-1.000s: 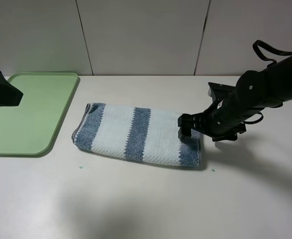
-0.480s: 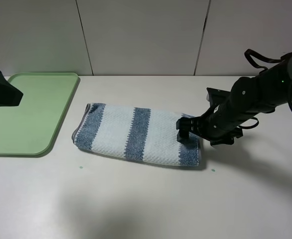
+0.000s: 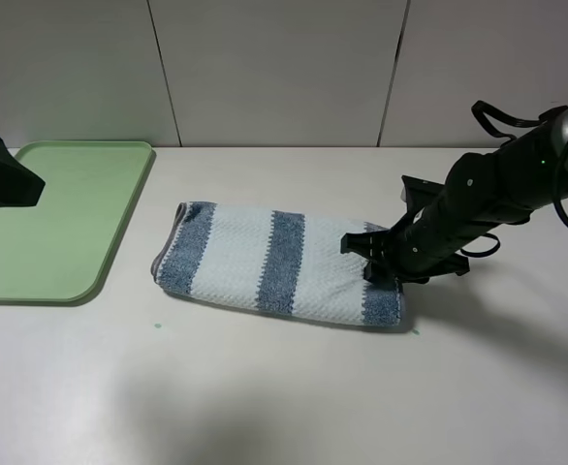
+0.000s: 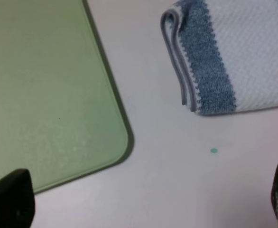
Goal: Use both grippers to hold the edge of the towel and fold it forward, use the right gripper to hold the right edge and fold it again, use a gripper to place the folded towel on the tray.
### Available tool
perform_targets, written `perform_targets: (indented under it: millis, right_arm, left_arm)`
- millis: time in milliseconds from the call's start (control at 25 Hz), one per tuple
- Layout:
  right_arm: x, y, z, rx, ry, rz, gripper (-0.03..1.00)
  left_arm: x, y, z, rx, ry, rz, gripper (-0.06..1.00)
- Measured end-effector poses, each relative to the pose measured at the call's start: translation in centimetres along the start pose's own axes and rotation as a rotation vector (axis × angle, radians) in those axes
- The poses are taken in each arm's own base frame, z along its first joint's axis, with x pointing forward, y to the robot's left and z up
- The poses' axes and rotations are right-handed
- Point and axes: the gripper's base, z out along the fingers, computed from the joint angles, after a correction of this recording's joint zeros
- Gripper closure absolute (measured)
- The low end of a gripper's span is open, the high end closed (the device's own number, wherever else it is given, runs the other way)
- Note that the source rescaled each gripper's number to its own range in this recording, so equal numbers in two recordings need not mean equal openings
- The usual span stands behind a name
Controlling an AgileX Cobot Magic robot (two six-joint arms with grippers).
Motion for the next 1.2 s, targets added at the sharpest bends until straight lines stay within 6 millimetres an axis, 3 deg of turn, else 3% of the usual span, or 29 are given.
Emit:
perform_targets:
  millis: [160,600,880,1200]
  right_arm:
    - [0.1,0.0,0.0,0.0,0.006,0.002,0.92]
    - [0.2,0.0,-0.7,0.01,0.025,-0.062,0.92]
    - [-0.1,-0.2,-3.3,0.011,0.032,-0.11,0.92]
    - [-0.9,-1.9,-6.6,0.044,0.025,-0.133,0.92]
  left_arm:
    - [0.0,0.0,0.0,0.0,0.0,0.0,-0.05]
    - [0.0,0.0,0.0,0.0,0.0,-0.001,-0.05]
    - [0.0,0.0,0.0,0.0,0.0,-0.001,-0.05]
    - [0.0,0.0,0.0,0.0,0.0,-0.001,-0.05]
